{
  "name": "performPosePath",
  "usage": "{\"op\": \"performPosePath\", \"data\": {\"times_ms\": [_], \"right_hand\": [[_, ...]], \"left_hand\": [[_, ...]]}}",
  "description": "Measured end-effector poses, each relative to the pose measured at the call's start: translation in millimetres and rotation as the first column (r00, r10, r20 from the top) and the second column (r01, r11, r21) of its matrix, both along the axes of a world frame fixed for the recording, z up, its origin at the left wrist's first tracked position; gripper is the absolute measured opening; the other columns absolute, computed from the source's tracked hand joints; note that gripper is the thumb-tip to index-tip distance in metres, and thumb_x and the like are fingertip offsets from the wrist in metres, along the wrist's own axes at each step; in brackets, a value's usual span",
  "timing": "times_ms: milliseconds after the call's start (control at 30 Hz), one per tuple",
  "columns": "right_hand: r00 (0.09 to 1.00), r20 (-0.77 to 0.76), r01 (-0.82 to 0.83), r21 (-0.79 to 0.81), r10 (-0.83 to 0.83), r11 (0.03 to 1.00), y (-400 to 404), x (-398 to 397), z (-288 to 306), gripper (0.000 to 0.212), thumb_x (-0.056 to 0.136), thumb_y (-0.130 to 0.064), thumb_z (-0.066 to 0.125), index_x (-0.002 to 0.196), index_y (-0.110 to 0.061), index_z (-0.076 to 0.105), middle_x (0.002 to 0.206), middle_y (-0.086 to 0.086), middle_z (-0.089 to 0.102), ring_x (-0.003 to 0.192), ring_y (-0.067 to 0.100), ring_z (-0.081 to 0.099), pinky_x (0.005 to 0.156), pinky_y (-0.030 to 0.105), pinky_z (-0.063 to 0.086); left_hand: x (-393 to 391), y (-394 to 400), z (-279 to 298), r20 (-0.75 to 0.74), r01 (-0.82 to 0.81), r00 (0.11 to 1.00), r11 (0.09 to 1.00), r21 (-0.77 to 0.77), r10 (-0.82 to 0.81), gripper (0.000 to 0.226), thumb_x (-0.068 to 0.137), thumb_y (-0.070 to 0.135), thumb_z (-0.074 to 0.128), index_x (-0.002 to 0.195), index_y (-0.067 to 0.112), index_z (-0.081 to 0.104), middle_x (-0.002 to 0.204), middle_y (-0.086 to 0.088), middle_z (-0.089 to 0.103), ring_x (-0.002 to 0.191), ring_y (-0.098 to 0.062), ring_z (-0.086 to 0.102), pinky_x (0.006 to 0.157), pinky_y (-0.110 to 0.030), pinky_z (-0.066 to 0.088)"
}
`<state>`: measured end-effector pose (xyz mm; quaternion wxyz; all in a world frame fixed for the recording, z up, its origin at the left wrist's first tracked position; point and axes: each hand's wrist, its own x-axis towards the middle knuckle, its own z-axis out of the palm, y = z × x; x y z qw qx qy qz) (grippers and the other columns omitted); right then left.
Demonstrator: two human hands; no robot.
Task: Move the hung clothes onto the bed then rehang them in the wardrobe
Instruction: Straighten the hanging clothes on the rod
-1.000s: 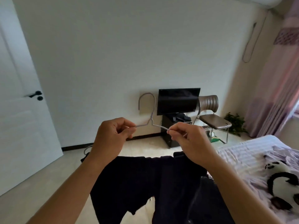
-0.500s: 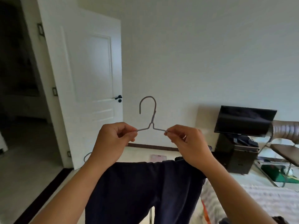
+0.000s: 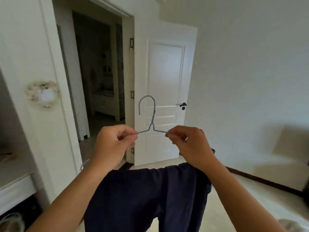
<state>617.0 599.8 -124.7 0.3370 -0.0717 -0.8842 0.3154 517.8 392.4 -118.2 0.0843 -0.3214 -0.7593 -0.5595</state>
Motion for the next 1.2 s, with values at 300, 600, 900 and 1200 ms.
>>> {"op": "performPosePath", "data": {"times_ms": [300,600,900,1200], "right_hand": [[0.951,0.031,-0.309,0.087,0.307,0.947,-89,-119,4,0.018,0.094,-0.028,0.064,0.083,-0.042,0.069,0.072,-0.021,0.066,0.076,0.001,0.062,0.068,0.01,0.046],[0.874,0.115,-0.483,0.086,0.473,0.871,-145,-244,2,0.008,0.093,-0.033,0.064,0.09,-0.034,0.071,0.077,-0.019,0.065,0.083,-0.003,0.06,0.069,0.012,0.049],[0.755,0.174,-0.651,0.083,0.632,0.754,-187,-332,23,0.012,0.096,-0.031,0.061,0.091,-0.028,0.071,0.075,-0.015,0.067,0.074,0.003,0.064,0.071,0.023,0.056],[0.676,0.233,-0.724,0.034,0.699,0.689,-243,-399,35,0.013,0.096,-0.026,0.06,0.091,-0.024,0.072,0.072,-0.01,0.069,0.066,0.008,0.065,0.062,0.024,0.056]], "left_hand": [[-73,-105,-4,0.017,-0.241,0.97,0.97,0.022,0.241,0.015,0.089,0.01,0.068,0.087,0.023,0.075,0.069,0.007,0.07,0.063,-0.005,0.063,0.059,-0.012,0.048],[-150,-169,-2,0.001,-0.425,0.905,0.905,-0.021,0.425,0.022,0.091,0.011,0.066,0.093,0.029,0.077,0.07,0.001,0.069,0.068,-0.006,0.062,0.07,-0.022,0.049],[-220,-212,4,-0.038,-0.561,0.828,0.828,-0.002,0.56,0.024,0.091,0.004,0.063,0.093,0.024,0.077,0.074,0.005,0.071,0.073,-0.007,0.066,0.077,-0.024,0.052],[-287,-260,1,-0.04,-0.641,0.766,0.767,0.03,0.642,0.029,0.09,0.003,0.064,0.085,0.029,0.075,0.076,0.004,0.072,0.077,-0.009,0.067,0.077,-0.022,0.05]]}}
